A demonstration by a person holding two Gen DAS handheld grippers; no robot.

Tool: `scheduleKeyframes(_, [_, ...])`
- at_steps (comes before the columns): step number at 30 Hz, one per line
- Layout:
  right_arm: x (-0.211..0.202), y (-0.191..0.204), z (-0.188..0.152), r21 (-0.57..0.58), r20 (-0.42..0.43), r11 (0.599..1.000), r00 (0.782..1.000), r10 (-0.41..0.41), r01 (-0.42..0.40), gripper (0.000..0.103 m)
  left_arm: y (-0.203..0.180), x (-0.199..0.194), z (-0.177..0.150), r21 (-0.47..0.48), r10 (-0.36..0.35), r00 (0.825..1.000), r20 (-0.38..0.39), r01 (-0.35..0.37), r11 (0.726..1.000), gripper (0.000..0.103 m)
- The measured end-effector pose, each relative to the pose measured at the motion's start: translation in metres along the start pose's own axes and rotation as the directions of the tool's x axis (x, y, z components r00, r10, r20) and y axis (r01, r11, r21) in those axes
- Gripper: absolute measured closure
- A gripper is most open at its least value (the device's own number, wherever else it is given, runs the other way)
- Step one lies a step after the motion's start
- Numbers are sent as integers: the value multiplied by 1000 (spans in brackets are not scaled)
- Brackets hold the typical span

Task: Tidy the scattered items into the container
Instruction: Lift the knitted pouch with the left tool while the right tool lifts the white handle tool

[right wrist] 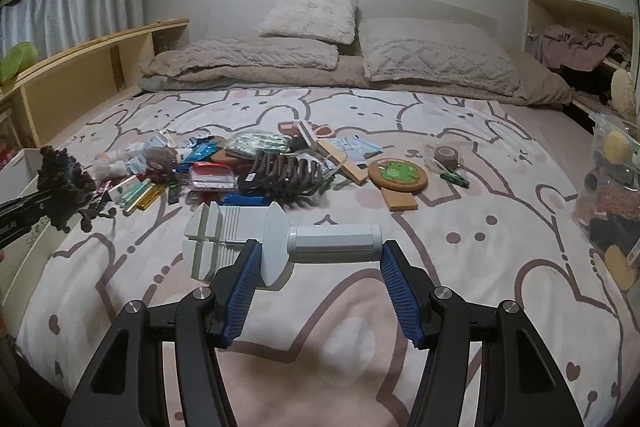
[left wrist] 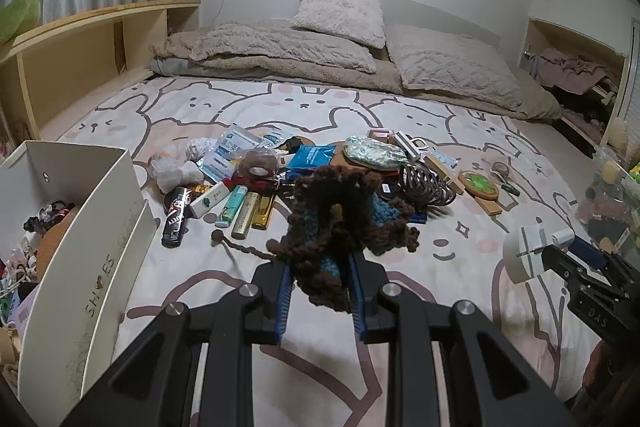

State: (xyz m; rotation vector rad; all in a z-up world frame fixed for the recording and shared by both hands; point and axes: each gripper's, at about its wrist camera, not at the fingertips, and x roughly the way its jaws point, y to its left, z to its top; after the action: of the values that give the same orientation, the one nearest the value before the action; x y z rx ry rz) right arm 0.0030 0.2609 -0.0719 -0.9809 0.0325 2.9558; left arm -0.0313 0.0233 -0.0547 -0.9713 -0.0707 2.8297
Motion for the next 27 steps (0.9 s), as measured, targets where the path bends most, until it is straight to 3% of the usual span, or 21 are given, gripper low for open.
scheduleKeyframes(11, [-27,10,0,-6,61,999,998,33,-33,42,0,-24,-1,-21,-25,1000,19,26,999,78])
scheduleKeyframes(27, [-71,30,20,-11,162,992,979,128,-127,42,-7,-71,9,49,-6,995,102,1,999,78])
